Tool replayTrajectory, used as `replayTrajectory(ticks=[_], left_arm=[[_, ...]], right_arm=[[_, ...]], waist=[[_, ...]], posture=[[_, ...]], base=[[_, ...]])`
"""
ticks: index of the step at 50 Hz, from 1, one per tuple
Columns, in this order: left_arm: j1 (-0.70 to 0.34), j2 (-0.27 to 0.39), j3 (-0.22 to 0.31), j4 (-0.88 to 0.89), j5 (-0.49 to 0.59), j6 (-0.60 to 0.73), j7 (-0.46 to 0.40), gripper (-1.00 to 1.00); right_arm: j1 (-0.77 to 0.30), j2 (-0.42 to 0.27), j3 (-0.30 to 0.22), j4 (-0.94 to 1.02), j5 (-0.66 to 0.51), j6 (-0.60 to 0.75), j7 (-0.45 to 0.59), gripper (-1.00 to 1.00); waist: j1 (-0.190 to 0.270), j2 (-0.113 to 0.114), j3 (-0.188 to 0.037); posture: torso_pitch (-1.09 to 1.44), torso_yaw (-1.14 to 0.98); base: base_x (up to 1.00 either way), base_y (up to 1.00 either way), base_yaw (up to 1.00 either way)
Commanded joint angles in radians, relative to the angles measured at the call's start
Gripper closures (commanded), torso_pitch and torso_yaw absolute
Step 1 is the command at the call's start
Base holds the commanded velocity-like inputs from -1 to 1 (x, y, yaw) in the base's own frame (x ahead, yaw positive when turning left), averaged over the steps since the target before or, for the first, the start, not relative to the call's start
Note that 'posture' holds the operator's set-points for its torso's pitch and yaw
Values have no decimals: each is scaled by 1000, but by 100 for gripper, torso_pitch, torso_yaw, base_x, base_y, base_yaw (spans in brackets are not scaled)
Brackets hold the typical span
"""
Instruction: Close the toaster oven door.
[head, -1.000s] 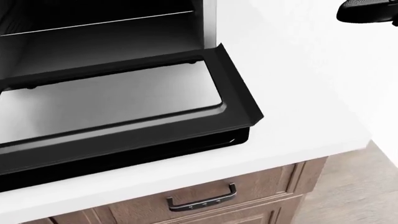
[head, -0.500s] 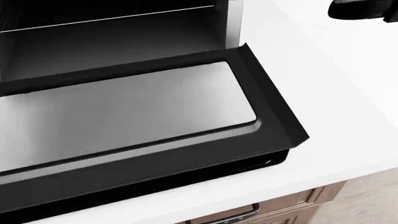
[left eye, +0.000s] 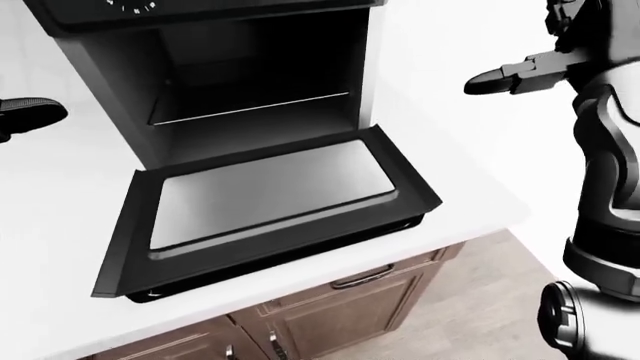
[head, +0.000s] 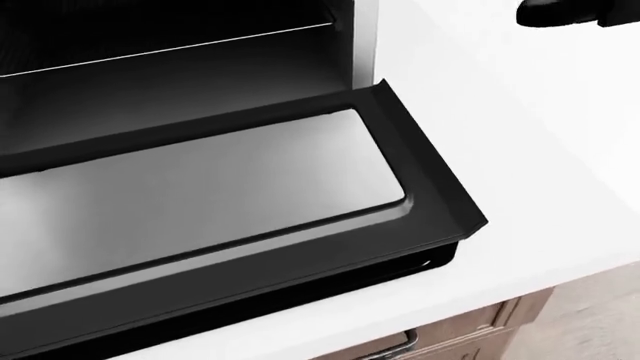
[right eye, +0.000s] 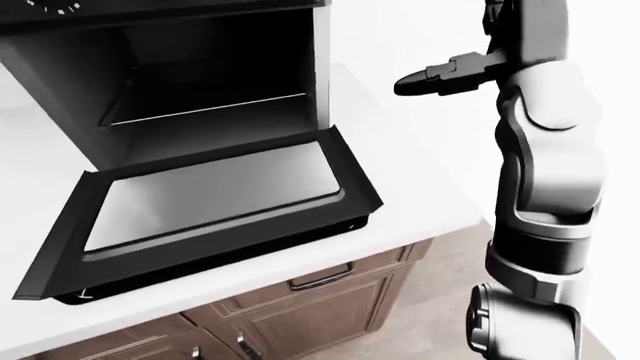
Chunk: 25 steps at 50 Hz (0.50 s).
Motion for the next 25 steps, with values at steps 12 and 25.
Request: replayTrajectory(ticks=[12, 25], left_arm=[[-14, 20, 5, -31, 6, -25, -11, -100], [-5, 20, 9, -12, 43, -50, -32, -100]], right_arm=[[-27, 5, -46, -51, -45, 0, 43, -100], [-76, -19, -92, -4, -5, 53, -30, -100]], waist=[[34, -27, -39], [17, -4, -25]], posture=[[0, 0], [0, 0]], base=[[0, 0, 42], [0, 0, 22]])
